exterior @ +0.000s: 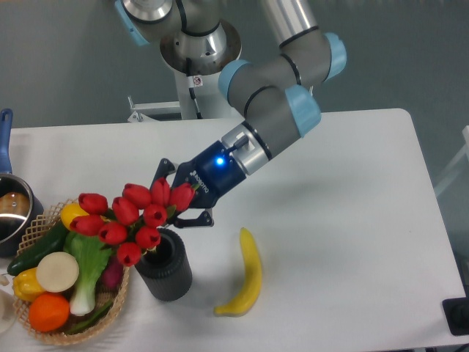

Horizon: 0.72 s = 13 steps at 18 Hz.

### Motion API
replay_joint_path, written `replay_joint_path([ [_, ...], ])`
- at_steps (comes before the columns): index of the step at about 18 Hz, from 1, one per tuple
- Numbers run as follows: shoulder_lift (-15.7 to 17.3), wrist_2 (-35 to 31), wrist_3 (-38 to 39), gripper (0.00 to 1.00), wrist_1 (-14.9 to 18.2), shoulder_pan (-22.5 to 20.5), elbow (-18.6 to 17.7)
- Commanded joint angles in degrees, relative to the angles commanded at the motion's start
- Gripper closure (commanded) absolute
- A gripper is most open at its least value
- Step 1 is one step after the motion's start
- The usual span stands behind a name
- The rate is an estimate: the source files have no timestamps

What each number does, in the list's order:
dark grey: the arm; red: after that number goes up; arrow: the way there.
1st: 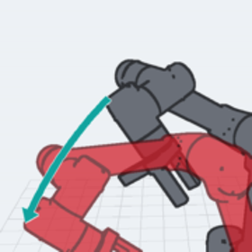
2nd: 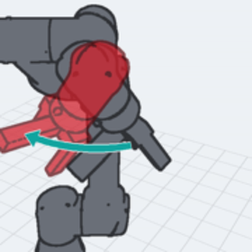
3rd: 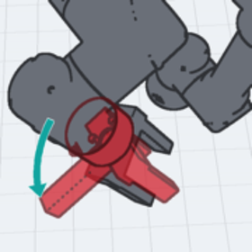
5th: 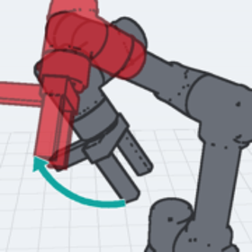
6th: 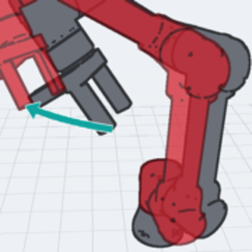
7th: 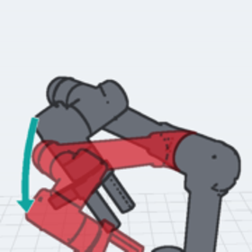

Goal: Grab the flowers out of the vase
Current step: 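Lift the gripped tulips up out of the black vase, then carry the tulip bunch away from the vase and hold it raised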

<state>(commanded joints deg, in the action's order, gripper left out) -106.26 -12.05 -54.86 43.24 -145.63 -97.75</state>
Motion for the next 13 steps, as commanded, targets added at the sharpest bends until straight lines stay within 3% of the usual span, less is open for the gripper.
replay_joint_path([
  [4, 0.09, 0.8, 6.24, 1.0, 0.09, -1.14, 4.83],
  [13, 0.97, 2.47, 14.33, 1.0, 0.18, -4.3, 10.82],
])
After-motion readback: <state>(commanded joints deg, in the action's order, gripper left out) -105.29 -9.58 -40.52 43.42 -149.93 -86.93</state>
